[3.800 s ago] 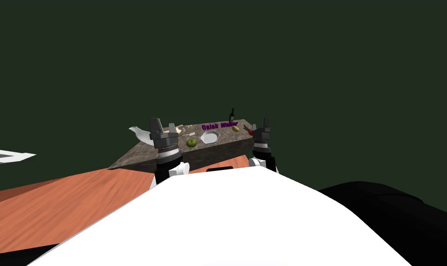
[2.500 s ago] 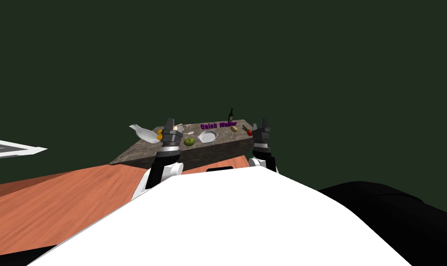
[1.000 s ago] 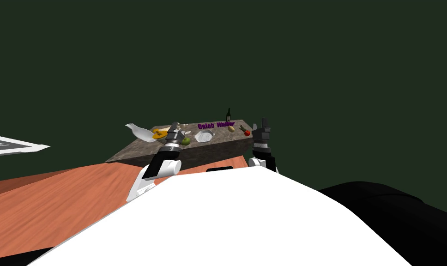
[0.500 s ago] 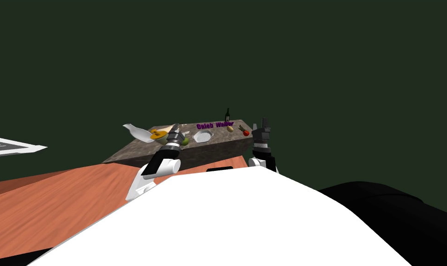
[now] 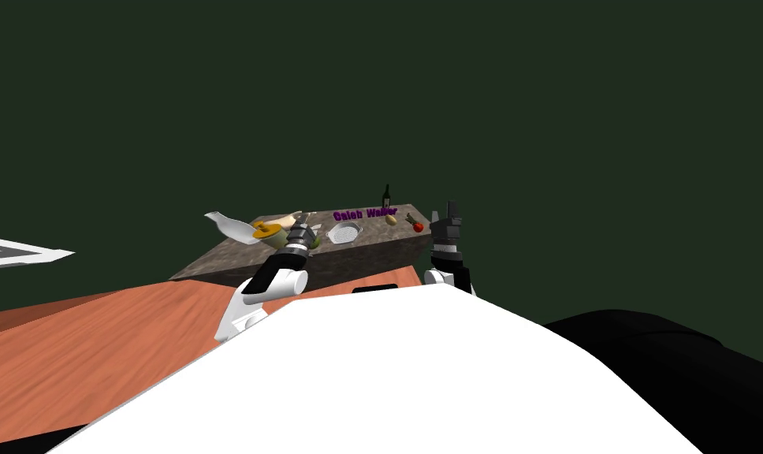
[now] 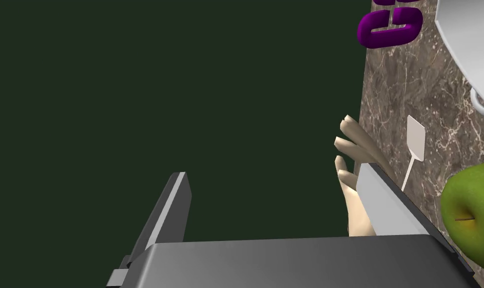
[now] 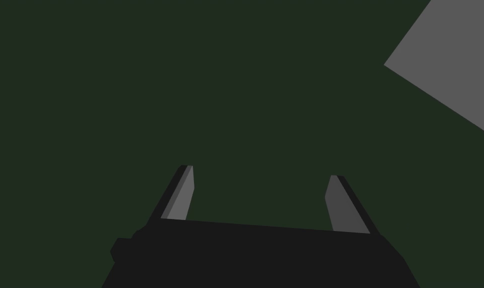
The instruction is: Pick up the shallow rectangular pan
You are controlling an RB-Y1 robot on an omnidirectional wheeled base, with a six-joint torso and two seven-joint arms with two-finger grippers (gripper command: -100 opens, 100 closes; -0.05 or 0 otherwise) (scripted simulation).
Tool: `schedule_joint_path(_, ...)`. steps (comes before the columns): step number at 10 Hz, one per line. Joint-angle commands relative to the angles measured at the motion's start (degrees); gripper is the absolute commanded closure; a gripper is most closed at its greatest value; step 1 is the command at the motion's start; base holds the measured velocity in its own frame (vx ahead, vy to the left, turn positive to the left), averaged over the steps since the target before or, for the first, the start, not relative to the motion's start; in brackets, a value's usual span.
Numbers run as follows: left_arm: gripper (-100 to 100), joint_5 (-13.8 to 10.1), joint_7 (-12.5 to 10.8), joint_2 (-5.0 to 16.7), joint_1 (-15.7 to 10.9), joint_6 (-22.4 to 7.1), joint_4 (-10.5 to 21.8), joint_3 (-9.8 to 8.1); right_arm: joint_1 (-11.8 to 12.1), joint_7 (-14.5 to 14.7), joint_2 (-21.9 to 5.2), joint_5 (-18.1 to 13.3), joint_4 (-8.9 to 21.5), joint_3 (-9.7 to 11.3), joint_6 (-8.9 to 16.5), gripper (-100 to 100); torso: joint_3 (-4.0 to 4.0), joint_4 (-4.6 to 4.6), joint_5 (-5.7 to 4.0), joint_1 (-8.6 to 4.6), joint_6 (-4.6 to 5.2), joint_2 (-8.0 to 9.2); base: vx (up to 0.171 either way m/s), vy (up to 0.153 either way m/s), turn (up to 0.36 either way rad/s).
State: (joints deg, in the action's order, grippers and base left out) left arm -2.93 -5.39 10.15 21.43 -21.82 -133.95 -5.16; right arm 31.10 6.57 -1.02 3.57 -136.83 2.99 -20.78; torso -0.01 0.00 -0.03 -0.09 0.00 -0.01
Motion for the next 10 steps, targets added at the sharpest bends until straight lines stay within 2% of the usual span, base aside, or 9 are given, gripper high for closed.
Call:
schedule_joint_path(1, -100, -0.8, -1.0, 0.2, -0.4, -2.9, -0.2, -0.72, 0.0, 0.0, 0.0, 0.0, 0.0, 0.0, 0.0, 0, 0.00, 0.00, 0.00, 0.00, 0.00, 0.00, 0.010, -0.036, -0.041)
schedule_joint_path(3, -100, -0.8, -1.0, 0.2, -0.4, -5.4, -0.2, -0.72, 0.0, 0.0, 0.0, 0.0, 0.0, 0.0, 0.0, 0, -0.02, -0.01, 0.00, -0.03, 0.00, -0.02, 0.005, -0.028, -0.008)
schedule_joint_path(4, -100, -1.4, -2.0, 0.4, -1.0, -7.4, -0.1, -1.38, 0.0, 0.0, 0.0, 0.0, 0.0, 0.0, 0.0, 0, 0.00, 0.00, 0.00, 0.01, 0.00, -0.01, 0.006, -0.032, -0.044)
schedule_joint_path(6, -100, -1.4, -2.0, 0.4, -1.0, -9.9, -0.1, -1.38, 0.0, 0.0, 0.0, 0.0, 0.0, 0.0, 0.0, 0, -0.01, 0.00, -0.01, -0.03, 0.00, -0.02, 0.005, -0.027, -0.013)
schedule_joint_path(7, -100, -2.1, -3.0, 0.7, -1.6, -11.7, -0.1, -2.05, 0.0, 0.0, 0.0, 0.0, 0.0, 0.0, 0.0, 0, -0.01, 0.00, 0.00, 0.02, -0.01, -0.01, 0.009, -0.033, -0.060)
schedule_joint_path(9, -100, -2.1, -3.0, 0.7, -1.6, -14.3, -0.1, -2.05, 0.0, 0.0, 0.0, 0.0, 0.0, 0.0, 0.0, 0, -0.02, -0.01, -0.01, -0.02, 0.00, -0.03, 0.009, -0.025, -0.013)
schedule_joint_path(10, -100, -2.8, -3.9, 1.0, -2.2, -16.6, 0.0, -2.73, 0.0, 0.0, 0.0, 0.0, 0.0, 0.0, 0.0, 0, -0.01, -0.01, 0.00, 0.03, -0.01, -0.02, 0.016, -0.029, -0.072)
